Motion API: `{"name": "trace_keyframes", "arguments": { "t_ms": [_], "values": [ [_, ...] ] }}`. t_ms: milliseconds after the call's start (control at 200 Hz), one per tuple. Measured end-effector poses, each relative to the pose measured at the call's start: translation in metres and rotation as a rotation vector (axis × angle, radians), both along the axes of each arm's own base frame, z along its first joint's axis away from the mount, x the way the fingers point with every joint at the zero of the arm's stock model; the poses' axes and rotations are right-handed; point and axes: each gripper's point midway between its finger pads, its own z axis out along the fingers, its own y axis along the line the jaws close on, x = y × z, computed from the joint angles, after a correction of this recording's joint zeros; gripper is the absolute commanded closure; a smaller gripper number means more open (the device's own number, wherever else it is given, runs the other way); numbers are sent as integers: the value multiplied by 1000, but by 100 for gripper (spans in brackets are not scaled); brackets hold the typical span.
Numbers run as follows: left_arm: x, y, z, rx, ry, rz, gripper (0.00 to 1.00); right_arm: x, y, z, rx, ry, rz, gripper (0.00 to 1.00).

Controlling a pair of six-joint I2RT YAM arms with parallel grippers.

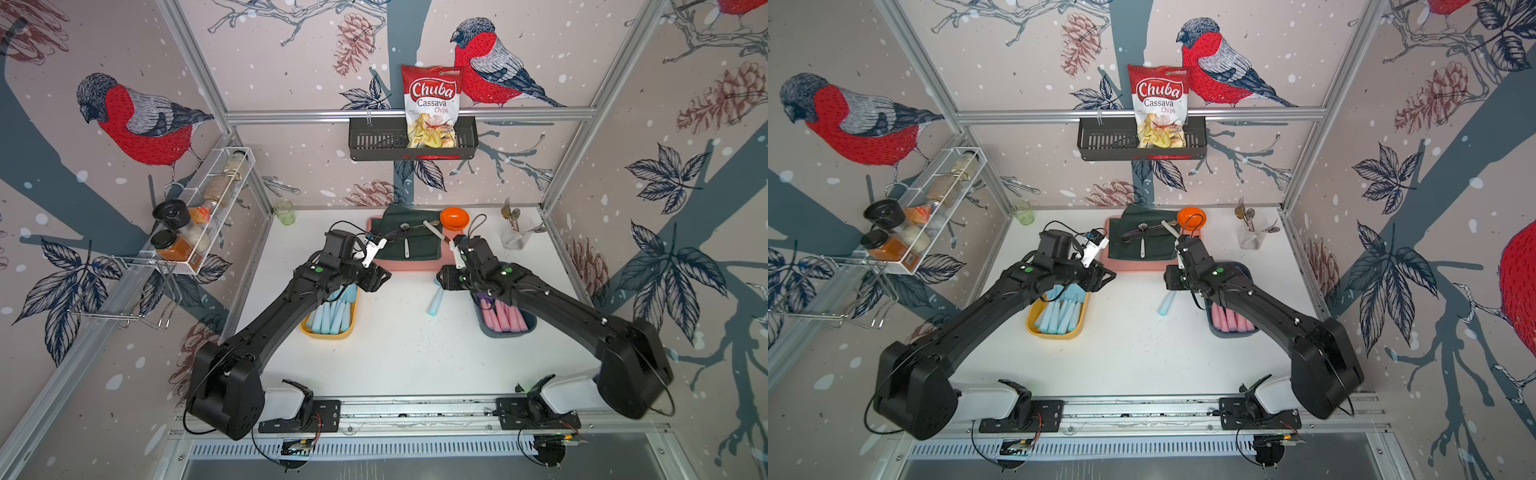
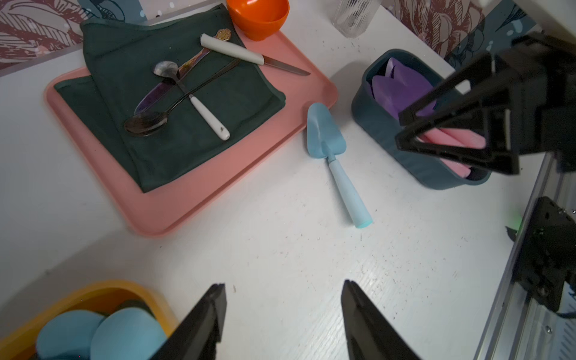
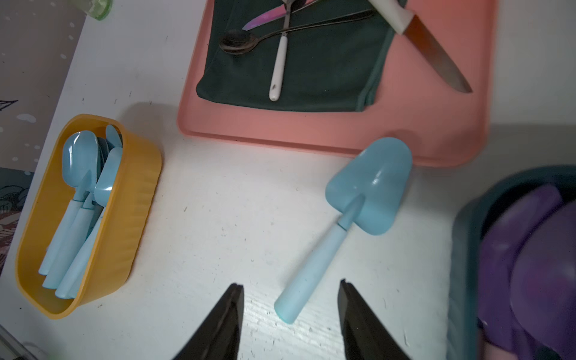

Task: Sort the small shovels by color and place them into the storage box
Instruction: Pick up the shovel from the center of the board.

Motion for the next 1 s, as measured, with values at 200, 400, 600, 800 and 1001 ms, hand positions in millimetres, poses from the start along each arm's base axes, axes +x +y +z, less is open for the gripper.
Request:
{"name": "trace_keyframes", "arguments": {
  "t_ms": [200, 400, 600, 800, 1001],
  "values": [
    [24, -52, -6, 24, 55, -9, 41, -28, -43, 16, 83, -47, -121, 45],
    [33, -106, -30, 78, 130, -38, 42, -52, -69, 17, 115, -59, -176, 45],
    [32, -146, -69, 176, 189, -47, 48, -64, -81, 12, 122, -55, -208, 45],
    [16, -161, -112, 268, 267, -32, 50, -70, -86, 3, 108, -33, -216, 45],
    [6, -165, -146, 325, 326, -9, 51, -73, -88, -1, 104, -27, -217, 45]
  ]
}}
